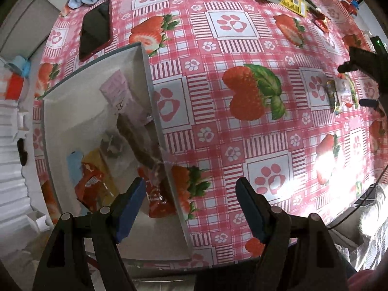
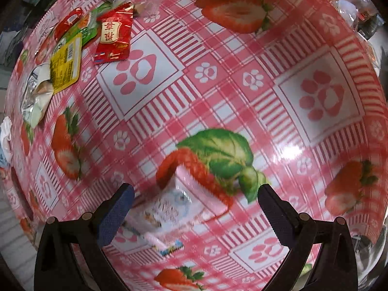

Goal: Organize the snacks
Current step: 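Move the right tool to the Crispy Cranberry packet while the left tool approaches the Hello Kitty candy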

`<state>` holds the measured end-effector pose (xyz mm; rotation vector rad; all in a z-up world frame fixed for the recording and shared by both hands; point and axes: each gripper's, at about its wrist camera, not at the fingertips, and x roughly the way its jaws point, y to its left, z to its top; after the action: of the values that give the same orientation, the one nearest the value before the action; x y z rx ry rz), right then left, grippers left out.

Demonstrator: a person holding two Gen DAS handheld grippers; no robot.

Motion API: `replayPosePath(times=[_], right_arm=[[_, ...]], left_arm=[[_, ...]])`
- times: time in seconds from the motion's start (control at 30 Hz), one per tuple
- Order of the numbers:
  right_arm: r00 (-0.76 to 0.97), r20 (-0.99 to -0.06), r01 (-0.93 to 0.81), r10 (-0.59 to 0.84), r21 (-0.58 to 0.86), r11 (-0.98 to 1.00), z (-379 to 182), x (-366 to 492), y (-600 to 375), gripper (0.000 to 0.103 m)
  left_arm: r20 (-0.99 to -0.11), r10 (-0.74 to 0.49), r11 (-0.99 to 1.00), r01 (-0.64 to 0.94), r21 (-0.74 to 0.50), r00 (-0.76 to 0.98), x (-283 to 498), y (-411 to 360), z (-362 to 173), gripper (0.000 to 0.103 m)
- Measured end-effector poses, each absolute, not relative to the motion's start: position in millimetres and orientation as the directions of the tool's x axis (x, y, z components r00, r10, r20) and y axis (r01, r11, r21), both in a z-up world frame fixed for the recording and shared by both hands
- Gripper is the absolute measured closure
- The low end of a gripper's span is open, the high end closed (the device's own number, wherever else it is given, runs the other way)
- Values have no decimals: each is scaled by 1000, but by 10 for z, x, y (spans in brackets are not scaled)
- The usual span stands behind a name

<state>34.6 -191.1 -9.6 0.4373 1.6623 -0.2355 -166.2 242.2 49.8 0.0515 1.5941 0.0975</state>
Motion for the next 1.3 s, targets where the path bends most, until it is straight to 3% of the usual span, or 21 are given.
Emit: replayPosePath(times=[0.4,0.63,0.8,1.03,1.3], right_arm=[[-144,-984,350,108,51,935,-254,-82,-2253,1],[-148,-987,297,66,19,955,-255,-296,-2583,1],[-144,-988,201,58,28,979,-259,-435,-2583,1],[-125,-990,197,60,34,980,-231,-717,-2337,0],[-83,-995,162,49,35,986,-135,-1011,-2043,0]], left_arm=[[-996,83,995,62,81,-32,-1456,2086,415,23],[-999,14,994,112,10,-40,-1080,1558,354,23],[-997,-58,992,107,-63,-46,-772,1135,261,23],[-988,-140,990,8,-141,-72,-360,629,27,23],[-991,-66,998,-7,-65,-113,-272,337,-309,23]])
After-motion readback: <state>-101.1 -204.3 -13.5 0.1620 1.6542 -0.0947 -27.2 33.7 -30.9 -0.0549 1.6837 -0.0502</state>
